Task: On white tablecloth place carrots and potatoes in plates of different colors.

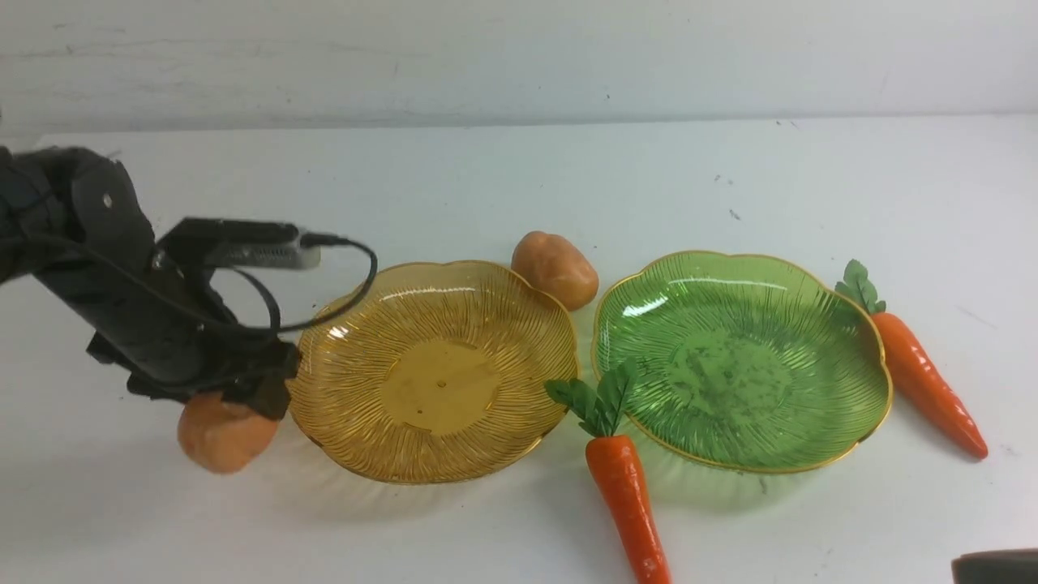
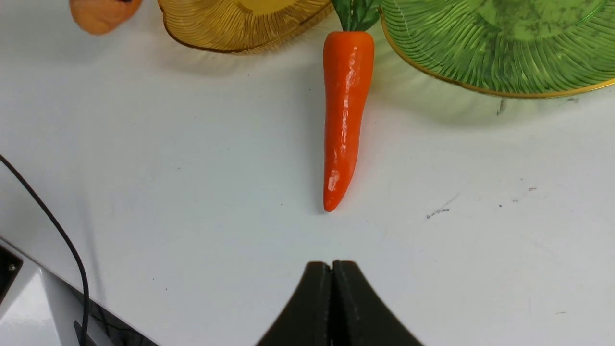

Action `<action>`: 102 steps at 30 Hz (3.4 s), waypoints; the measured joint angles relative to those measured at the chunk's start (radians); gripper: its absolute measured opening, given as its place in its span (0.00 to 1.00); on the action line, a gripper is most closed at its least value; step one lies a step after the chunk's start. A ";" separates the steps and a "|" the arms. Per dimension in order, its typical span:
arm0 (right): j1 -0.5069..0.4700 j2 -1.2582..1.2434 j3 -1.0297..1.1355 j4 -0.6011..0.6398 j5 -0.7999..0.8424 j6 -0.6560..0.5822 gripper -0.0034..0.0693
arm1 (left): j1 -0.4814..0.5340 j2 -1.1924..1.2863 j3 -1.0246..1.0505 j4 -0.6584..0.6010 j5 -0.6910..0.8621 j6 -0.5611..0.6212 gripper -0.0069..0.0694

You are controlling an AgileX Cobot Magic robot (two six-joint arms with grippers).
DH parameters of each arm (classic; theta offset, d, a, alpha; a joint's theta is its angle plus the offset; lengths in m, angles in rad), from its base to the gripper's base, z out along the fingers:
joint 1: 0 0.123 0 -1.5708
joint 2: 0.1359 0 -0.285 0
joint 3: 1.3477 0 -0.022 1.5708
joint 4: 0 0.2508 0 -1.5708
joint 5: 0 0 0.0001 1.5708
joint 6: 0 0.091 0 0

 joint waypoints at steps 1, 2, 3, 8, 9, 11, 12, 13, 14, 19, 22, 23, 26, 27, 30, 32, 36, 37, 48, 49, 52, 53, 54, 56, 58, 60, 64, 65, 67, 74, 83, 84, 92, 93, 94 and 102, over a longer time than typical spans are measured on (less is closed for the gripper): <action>0.000 0.000 0.000 0.000 0.000 0.000 0.03 | -0.002 -0.008 -0.014 -0.018 0.008 0.000 0.63; 0.000 0.000 0.000 0.004 0.000 0.000 0.03 | -0.013 -0.028 -0.056 -0.085 0.017 0.009 0.63; 0.000 0.000 0.000 0.003 0.000 0.000 0.03 | -0.015 -0.030 -0.060 -0.093 0.017 0.009 0.63; 0.000 0.000 0.000 0.005 0.000 -0.010 0.03 | -0.117 -0.033 -0.112 -0.298 -0.083 0.163 0.63; 0.000 0.000 0.000 0.006 0.000 -0.011 0.03 | -0.150 -0.021 -0.112 -0.317 -0.123 0.201 0.63; 0.000 0.000 0.000 0.008 -0.002 -0.014 0.03 | -0.195 0.018 -0.112 -0.330 -0.183 0.230 0.63; 0.000 0.000 0.000 0.008 -0.008 -0.014 0.03 | -0.206 0.036 -0.112 -0.330 -0.188 0.224 0.64; 0.000 0.000 0.000 0.009 -0.013 -0.015 0.03 | -0.211 0.065 -0.112 -0.330 -0.188 0.207 0.67; 0.000 0.000 0.000 0.012 -0.015 -0.026 0.03 | -0.212 0.082 -0.112 -0.330 -0.187 0.193 0.70; 0.018 0.046 -0.072 0.117 -0.009 -0.218 0.03 | -0.212 0.105 -0.112 -0.298 -0.153 0.156 0.87; 0.020 0.152 -0.135 0.137 0.009 -0.250 0.03 | -0.212 0.105 -0.112 -0.283 -0.141 0.152 0.94; 0.021 0.199 -0.147 0.133 0.013 -0.251 0.03 | -0.212 0.105 -0.112 -0.280 -0.137 0.150 0.94; 0.060 0.300 -0.163 0.078 -0.009 -0.249 0.03 | -0.212 0.104 -0.112 -0.280 -0.115 0.134 0.92; 0.081 0.329 -0.164 0.057 -0.021 -0.240 0.03 | -0.212 0.101 -0.112 -0.280 -0.111 0.126 0.88; 0.223 0.438 -0.165 -0.058 -0.117 -0.139 0.03 | -0.212 0.068 -0.112 -0.275 -0.083 0.102 0.62; 0.318 0.515 -0.165 -0.144 -0.190 -0.040 0.03 | -0.212 0.027 -0.112 -0.254 -0.053 0.102 0.34; 0.487 0.665 -0.178 -0.285 -0.321 0.152 0.07 | -0.212 -0.131 -0.112 -0.161 0.037 0.105 0.10; 0.523 0.716 -0.196 -0.323 -0.343 0.188 0.09 | -0.212 -0.180 -0.112 -0.137 0.066 0.103 0.09; 0.598 1.156 -0.439 -0.425 -0.385 0.338 0.65 | -0.212 -0.544 -0.030 -0.085 0.181 0.086 0.09; 0.598 1.183 -0.451 -0.428 -0.386 0.338 0.68 | -0.212 -0.558 -0.026 -0.080 0.185 0.086 0.09; 0.598 1.235 -0.471 -0.441 -0.386 0.338 0.69 | -0.212 -0.585 -0.015 -0.058 0.191 0.086 0.09; 0.598 1.240 -0.478 -0.446 -0.385 0.338 0.67 | -0.212 -0.588 -0.013 -0.053 0.194 0.086 0.09; 0.598 1.242 -0.480 -0.447 -0.385 0.338 0.62 | -0.212 -0.588 -0.012 -0.049 0.196 0.086 0.09; 0.598 1.243 -0.486 -0.447 -0.360 0.333 0.49 | -0.212 -0.588 -0.008 -0.047 0.196 0.086 0.09; 0.598 1.243 -0.491 -0.446 -0.311 0.323 0.38 | -0.212 -0.588 -0.006 -0.045 0.195 0.086 0.09; 0.598 1.218 -0.497 -0.446 -0.239 0.316 0.39 | -0.212 -0.588 -0.005 -0.044 0.195 0.086 0.09; 0.598 1.080 -0.498 -0.448 -0.119 0.311 0.39 | -0.212 -0.588 -0.005 -0.044 0.195 0.086 0.09; 0.598 1.043 -0.498 -0.459 -0.099 0.308 0.39 | -0.212 -0.588 -0.005 -0.044 0.194 0.086 0.09; 0.589 0.966 -0.499 -0.500 -0.085 0.307 0.39 | -0.212 -0.588 -0.005 -0.044 0.189 0.086 0.09; 0.335 0.942 -0.615 -0.541 -0.210 0.321 0.39 | -0.212 -0.588 -0.005 -0.045 0.194 0.086 0.09; 0.219 1.142 -0.722 -0.464 -0.207 0.261 0.58 | -0.212 -0.588 -0.005 -0.050 0.207 0.086 0.09; 0.219 1.157 -0.732 -0.463 -0.194 0.266 0.63 | -0.212 -0.588 -0.005 -0.051 0.212 0.086 0.09; 0.199 1.172 -0.844 -0.568 -0.048 0.307 0.77 | -0.212 -0.588 -0.005 -0.052 0.218 0.086 0.09; 0.189 1.172 -0.848 -0.589 -0.040 0.313 0.74 | -0.212 -0.588 -0.005 -0.052 0.218 0.086 0.09; 0.166 1.172 -0.852 -0.622 -0.028 0.321 0.67 | -0.212 -0.588 -0.005 -0.052 0.218 0.086 0.09; -0.171 1.188 -0.847 -0.659 0.069 0.330 0.06 | -0.212 -0.588 -0.005 -0.052 0.218 0.086 0.09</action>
